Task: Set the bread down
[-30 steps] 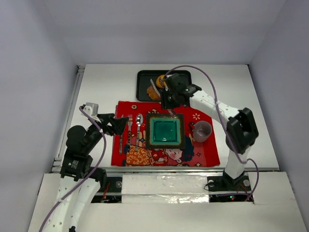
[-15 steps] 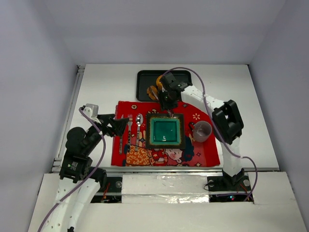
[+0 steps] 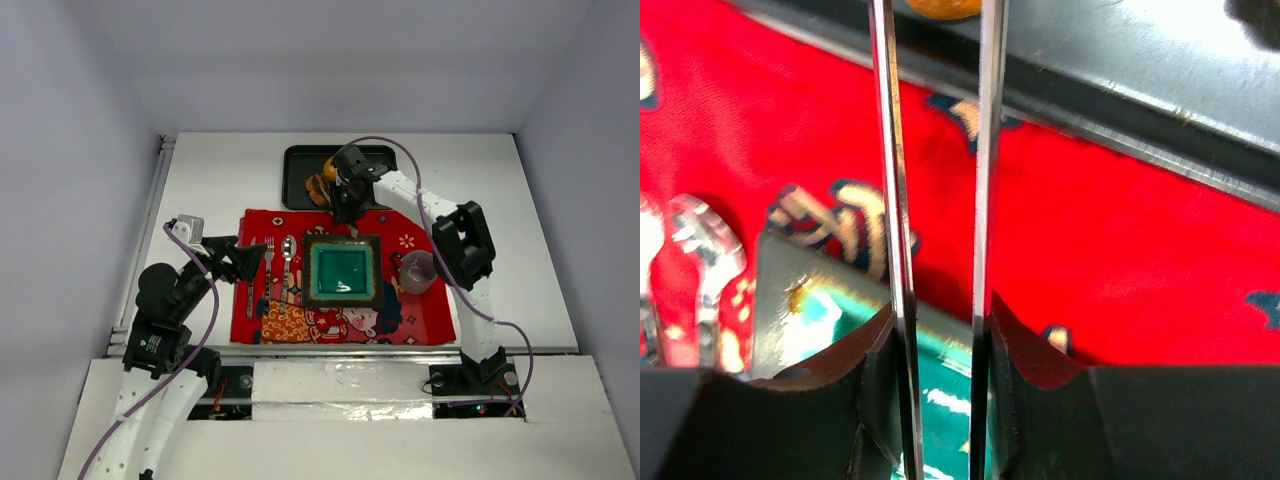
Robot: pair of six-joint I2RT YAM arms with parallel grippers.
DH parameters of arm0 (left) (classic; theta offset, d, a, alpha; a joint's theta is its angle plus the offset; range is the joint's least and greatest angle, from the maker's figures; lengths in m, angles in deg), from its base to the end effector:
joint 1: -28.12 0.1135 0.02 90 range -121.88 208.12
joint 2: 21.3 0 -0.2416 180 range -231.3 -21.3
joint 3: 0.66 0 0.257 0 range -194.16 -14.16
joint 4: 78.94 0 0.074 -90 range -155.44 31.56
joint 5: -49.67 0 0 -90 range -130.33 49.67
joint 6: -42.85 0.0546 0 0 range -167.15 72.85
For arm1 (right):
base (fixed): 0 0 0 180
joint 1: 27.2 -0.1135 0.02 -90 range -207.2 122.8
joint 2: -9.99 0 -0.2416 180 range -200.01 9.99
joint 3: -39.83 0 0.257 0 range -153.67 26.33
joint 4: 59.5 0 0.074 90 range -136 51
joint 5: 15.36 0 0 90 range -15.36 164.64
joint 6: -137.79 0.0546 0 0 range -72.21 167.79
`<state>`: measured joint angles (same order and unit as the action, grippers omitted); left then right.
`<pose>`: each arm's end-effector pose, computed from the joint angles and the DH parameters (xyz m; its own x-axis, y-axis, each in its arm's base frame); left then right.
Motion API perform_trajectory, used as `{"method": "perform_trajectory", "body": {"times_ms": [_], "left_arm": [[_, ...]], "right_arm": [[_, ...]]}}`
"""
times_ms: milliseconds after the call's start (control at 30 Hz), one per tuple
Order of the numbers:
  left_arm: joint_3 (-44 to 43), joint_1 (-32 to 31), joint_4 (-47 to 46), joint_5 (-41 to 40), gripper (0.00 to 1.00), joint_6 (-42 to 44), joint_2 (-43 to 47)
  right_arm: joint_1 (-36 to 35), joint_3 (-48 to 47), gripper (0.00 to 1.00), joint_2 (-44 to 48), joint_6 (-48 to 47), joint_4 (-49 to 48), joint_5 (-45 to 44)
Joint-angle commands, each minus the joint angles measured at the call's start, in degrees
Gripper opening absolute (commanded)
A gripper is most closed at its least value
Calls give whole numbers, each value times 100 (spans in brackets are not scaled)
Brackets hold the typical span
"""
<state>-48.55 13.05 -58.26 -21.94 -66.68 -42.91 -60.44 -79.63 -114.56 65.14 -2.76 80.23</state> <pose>0.1414 -0.0559 0.3285 -0.0950 -0.3029 -0.9483 0.5498 0.7782 -0.3037 0.3932 0.2640 0.1765 -0.8779 -0.2205 -0.4250 -0.3376 0.9146 0.2227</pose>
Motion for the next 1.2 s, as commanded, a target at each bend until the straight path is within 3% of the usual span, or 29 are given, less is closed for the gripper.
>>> {"method": "perform_trajectory", "body": {"times_ms": [0,200,267,300,533,700,900,1033,1167], "left_arm": [[-6,-40,-156,-20,79,46,25],[-15,-40,-156,-37,79,46,-37],[-6,-40,-147,-46,79,46,-54],[-6,-40,-147,-46,79,46,-63],[-6,-40,-164,-11,79,54,-177],[-15,-40,-164,-11,79,54,-265],[-6,-40,-164,-11,79,54,-353],[-15,-40,-156,-29,79,46,-353],[-6,-40,-164,-20,79,54,-336]], "right_arm": [[10,187,30,852,14,-324,451],[10,1250,30,2405,339,-1027,1057],[-103,2389,29,3073,549,-1431,1251],[-104,2395,29,3303,612,-1433,1252],[-982,4740,29,4920,1393,-1836,848],[-1282,5829,30,5318,1957,-2241,769],[-1282,5929,34,5091,1984,-2540,690],[-1282,5683,52,4976,1896,-2444,549],[-1282,5244,57,4870,1720,-2242,348]]}}
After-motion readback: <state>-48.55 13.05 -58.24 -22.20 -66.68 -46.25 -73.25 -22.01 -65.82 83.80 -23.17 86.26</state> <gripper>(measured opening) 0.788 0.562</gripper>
